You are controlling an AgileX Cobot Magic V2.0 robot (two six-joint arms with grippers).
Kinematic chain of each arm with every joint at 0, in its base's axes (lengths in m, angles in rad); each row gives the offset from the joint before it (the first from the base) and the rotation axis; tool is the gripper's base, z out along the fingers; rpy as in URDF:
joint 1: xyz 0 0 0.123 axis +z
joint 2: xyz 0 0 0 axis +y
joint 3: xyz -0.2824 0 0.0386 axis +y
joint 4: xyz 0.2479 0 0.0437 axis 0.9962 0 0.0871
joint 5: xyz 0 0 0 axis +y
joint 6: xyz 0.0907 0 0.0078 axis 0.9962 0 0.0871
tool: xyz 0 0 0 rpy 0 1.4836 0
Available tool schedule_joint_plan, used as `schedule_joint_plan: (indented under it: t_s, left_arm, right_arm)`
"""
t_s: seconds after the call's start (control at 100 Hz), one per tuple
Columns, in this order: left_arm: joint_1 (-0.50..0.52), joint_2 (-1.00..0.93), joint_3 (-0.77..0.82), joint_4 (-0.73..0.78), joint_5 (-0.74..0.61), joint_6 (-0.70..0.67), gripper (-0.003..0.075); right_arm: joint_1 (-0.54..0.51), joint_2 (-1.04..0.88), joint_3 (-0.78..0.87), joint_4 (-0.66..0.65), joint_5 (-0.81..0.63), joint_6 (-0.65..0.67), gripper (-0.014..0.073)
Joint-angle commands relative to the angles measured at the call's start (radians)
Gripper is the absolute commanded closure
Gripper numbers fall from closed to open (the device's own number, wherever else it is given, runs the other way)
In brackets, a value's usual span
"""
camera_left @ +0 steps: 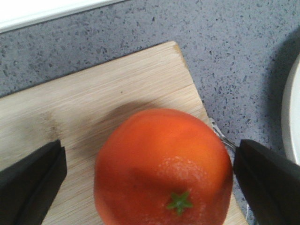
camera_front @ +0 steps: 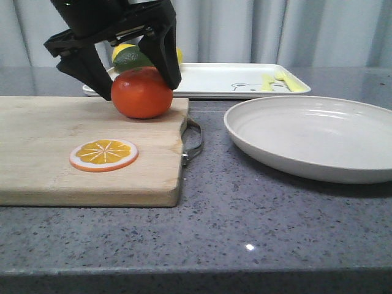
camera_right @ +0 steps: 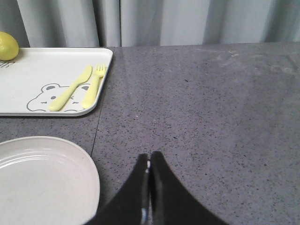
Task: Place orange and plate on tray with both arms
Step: 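Lower the left gripper around the large orange on the cutting board, then lift the orange with the left gripper and carry it over the plate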
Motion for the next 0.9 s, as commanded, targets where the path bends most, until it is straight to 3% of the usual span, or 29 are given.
schedule_joint_plan:
  t_s: [0.0,0.21,0.35,0.62,0.89]
  left_arm:
    - [-0.008,-0.046,-0.037,-0.029,-0.027,0.003,0.0067]
    - [-0.008,-0.046,-0.037,-0.036,-0.039,0.003,0.0324]
    - [-0.008,-0.046,-0.038,-0.060,-0.041,0.003,0.0444]
    - [-0.033,-0.046,-0.119,-0.250,-0.037,0.104,0.0474]
    - [-0.173,-0.036,-0.176,-0.259,-0.097,0.107,0.0474]
  right_arm:
    - [-0.006,0.011,-0.035,-0.012,-0.084,-0.003,0.0650]
    - [-0.006,0.011,-0.035,-0.012,-0.084,-0.003,0.0650]
    - [-0.006,0.011,-0.035,-0.012,-0.084,-0.003,0.0650]
    - [-0.006,0.011,-0.035,-0.012,-0.084,-0.003,0.0650]
    - [-0.006,0.011,-0.035,-0.012,-0.084,-0.003,0.0650]
